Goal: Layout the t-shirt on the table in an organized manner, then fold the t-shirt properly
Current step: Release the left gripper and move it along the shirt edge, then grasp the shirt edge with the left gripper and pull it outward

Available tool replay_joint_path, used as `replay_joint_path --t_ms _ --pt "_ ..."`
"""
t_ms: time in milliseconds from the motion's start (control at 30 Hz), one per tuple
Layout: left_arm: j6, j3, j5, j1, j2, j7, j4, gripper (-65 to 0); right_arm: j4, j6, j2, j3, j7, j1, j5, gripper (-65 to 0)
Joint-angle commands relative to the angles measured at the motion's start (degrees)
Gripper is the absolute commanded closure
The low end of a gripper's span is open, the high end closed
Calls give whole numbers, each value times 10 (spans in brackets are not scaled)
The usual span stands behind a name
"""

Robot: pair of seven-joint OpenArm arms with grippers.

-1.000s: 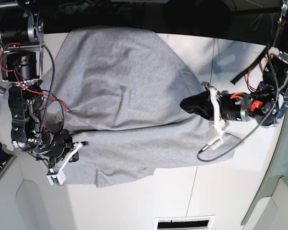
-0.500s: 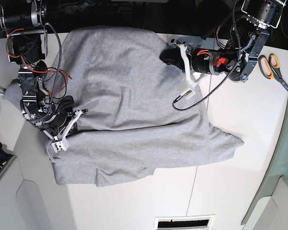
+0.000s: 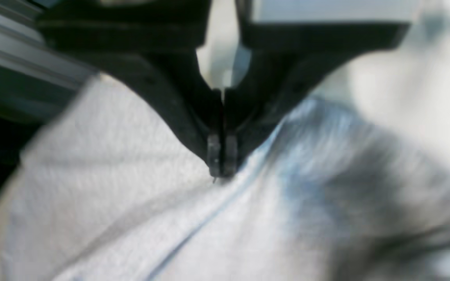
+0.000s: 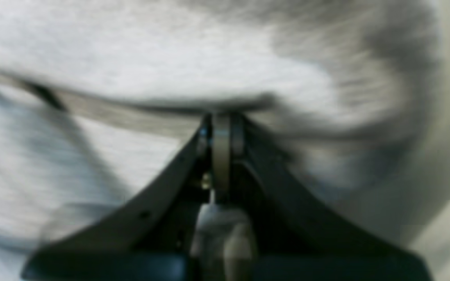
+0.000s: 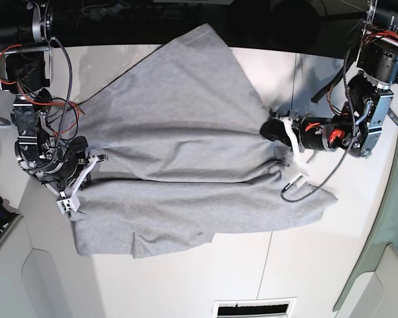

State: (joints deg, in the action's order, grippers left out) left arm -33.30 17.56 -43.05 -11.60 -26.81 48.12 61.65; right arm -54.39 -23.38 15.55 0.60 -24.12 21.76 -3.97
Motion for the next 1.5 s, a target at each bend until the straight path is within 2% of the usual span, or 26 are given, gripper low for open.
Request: replay_joint_path --t_ms 0,133,400,533,700,800,900,967,1033,1067,1167,1267,1400,1467 --pt "33 0 58 -22 -9 14 -17 0 -9 0 7 -2 12 17 -10 0" --pt "44 0 87 -96 -8 -11 -83 0 -9 0 7 -2 7 14 -12 0" --pt "47 0 134 -224 -2 -47 -212 0 -9 0 11 -2 -53 11 -11 0" --pt "62 0 148 -264 -8 -47 -251 0 -9 0 26 -2 -57 -8 -10 0" --pt "61 0 168 -283 -18 -46 -261 0 -9 2 57 -2 -41 -33 -17 0" --pt "58 0 159 -283 -19 -18 -261 0 -9 2 73 -2 -42 -35 -39 0" --pt "8 0 71 -282 -18 46 -252 0 -13 0 81 -2 -42 -29 -77 0" --pt "-30 0 -29 -274 -23 101 -229 0 -29 0 83 -3 -42 -28 -99 0" --pt "-67 0 -117 -252 -37 118 -173 0 -54 0 82 -6 -50 -30 -115 0" --pt "-67 0 -141 -235 -45 123 -135 0 -71 0 83 -8 -63 -32 -122 0" --pt "-67 0 -158 -168 -71 136 -12 0 -123 0 83 -16 -118 -42 -140 0" --pt "-67 0 -161 -92 -87 139 96 0 -167 0 82 -20 -140 -54 -162 0" --pt "-67 0 -161 -1 -81 134 191 0 -182 0 77 -20 -145 -64 -191 0" --pt "-67 0 -147 42 -72 111 204 0 -182 0 73 -20 -147 -71 -190 0"
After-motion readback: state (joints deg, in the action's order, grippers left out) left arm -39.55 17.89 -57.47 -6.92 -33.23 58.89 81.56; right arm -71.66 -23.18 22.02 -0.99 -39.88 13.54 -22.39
